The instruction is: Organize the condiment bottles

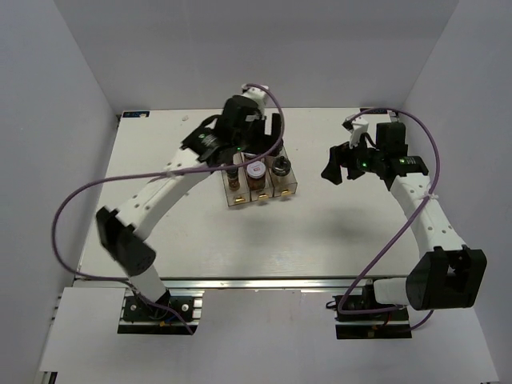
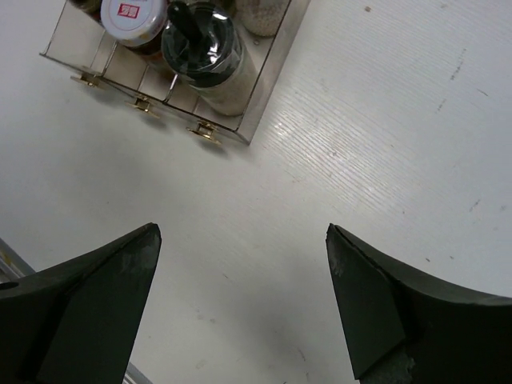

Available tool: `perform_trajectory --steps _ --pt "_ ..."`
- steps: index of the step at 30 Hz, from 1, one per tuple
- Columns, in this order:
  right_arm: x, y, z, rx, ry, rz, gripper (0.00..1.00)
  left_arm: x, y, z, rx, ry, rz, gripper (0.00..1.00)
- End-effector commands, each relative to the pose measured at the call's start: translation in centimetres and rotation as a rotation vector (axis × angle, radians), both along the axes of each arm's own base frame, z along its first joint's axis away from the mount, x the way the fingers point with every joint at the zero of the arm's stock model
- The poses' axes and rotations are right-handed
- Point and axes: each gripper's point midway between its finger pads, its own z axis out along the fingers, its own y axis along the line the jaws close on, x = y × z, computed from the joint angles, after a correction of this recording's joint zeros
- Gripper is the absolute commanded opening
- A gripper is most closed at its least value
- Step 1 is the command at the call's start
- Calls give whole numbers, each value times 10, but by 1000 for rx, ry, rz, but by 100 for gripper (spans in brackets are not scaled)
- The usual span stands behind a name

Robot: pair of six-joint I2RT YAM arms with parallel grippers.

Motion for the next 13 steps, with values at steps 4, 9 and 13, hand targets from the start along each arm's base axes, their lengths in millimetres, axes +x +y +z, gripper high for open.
perform_trajectory --steps 4,9,13 --pt "10 -22 32 -17 -82 -184 89 -41 47 73 -144 -139 63 98" --pt "21 -32 52 -25 -150 -259 89 -61 73 72 -175 -155 116 98" --pt "23 -29 65 -2 -180 -256 89 -66 81 73 -180 -161 127 98"
